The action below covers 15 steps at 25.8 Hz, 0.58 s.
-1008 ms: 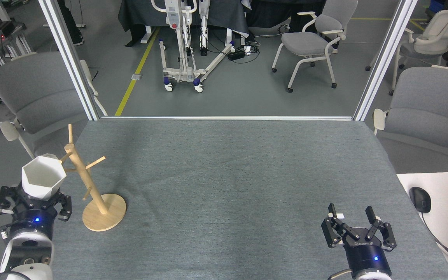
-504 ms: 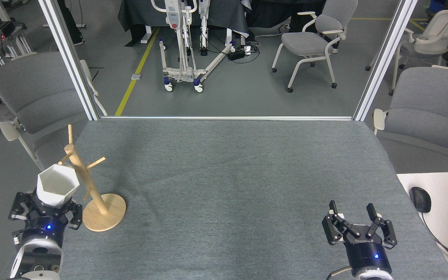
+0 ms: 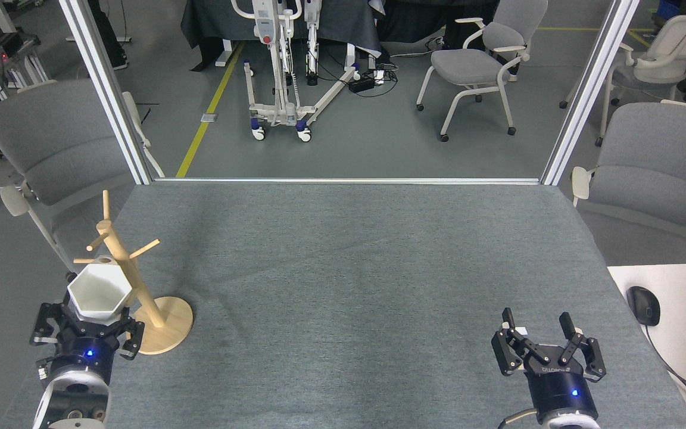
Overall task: Hang cup on storage rack
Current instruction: 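Raise the cup with the left gripper and hook it onto a rack peg, then open the left gripper and lower it away from the hung cup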
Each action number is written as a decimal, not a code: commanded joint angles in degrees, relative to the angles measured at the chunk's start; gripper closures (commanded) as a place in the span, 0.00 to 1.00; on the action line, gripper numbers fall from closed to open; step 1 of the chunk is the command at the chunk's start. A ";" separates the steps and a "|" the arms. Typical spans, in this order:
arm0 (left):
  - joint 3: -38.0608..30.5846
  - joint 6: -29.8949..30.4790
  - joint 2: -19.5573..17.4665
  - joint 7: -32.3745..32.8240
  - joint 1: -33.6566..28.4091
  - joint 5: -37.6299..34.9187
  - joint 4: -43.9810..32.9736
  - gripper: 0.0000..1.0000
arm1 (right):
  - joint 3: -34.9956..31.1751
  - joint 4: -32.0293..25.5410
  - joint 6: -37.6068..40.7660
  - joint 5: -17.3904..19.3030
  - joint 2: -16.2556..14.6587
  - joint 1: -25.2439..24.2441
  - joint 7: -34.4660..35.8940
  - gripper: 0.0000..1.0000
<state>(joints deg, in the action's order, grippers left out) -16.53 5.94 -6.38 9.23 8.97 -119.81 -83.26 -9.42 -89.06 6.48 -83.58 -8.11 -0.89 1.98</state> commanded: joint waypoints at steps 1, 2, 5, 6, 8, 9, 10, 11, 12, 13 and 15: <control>0.27 0.04 0.41 -0.09 0.00 0.01 1.70 0.03 | 0.02 -0.06 0.11 0.00 0.02 0.10 -0.05 0.00; 0.44 0.13 0.67 -0.09 0.00 0.10 2.49 0.03 | 0.02 -0.06 0.20 0.00 -0.15 0.10 -0.05 0.00; 0.44 0.13 1.37 -0.09 0.00 0.10 4.78 0.03 | -0.07 -0.06 0.20 0.00 0.11 0.19 -0.05 0.00; 0.44 0.13 1.55 -0.18 0.00 0.10 5.57 0.03 | -0.07 -0.06 0.20 0.00 0.20 0.10 -0.05 0.00; 0.44 0.13 1.99 -0.09 0.00 0.10 6.97 0.03 | -0.07 -0.06 0.11 0.00 0.20 0.10 -0.05 0.00; 0.44 0.22 2.17 -0.18 0.00 0.10 7.59 0.03 | -0.07 -0.06 0.11 0.00 0.20 0.10 -0.05 0.00; 0.44 0.22 2.17 -0.18 0.00 0.10 8.29 0.03 | -0.07 -0.06 0.11 0.00 0.20 0.02 -0.05 0.00; 0.44 0.30 2.25 -0.18 -0.09 0.28 8.82 0.02 | -0.07 -0.06 0.11 0.00 0.29 0.02 -0.05 0.00; 0.44 0.39 2.34 -0.27 -0.09 0.37 9.08 0.02 | -0.07 -0.06 0.11 0.00 0.29 0.02 -0.05 0.00; 0.44 0.74 2.69 -0.27 -0.18 0.63 9.17 0.02 | -0.07 -0.06 0.11 0.00 0.29 0.02 -0.05 0.00; 0.53 1.27 4.01 -0.53 -0.97 1.33 8.56 0.02 | -0.07 -0.06 0.11 0.00 0.20 0.10 -0.05 0.00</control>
<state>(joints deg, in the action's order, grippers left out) -16.07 6.59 -3.71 8.95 8.69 -119.19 -74.77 -9.49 -89.12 6.64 -83.58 -7.85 -0.85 1.90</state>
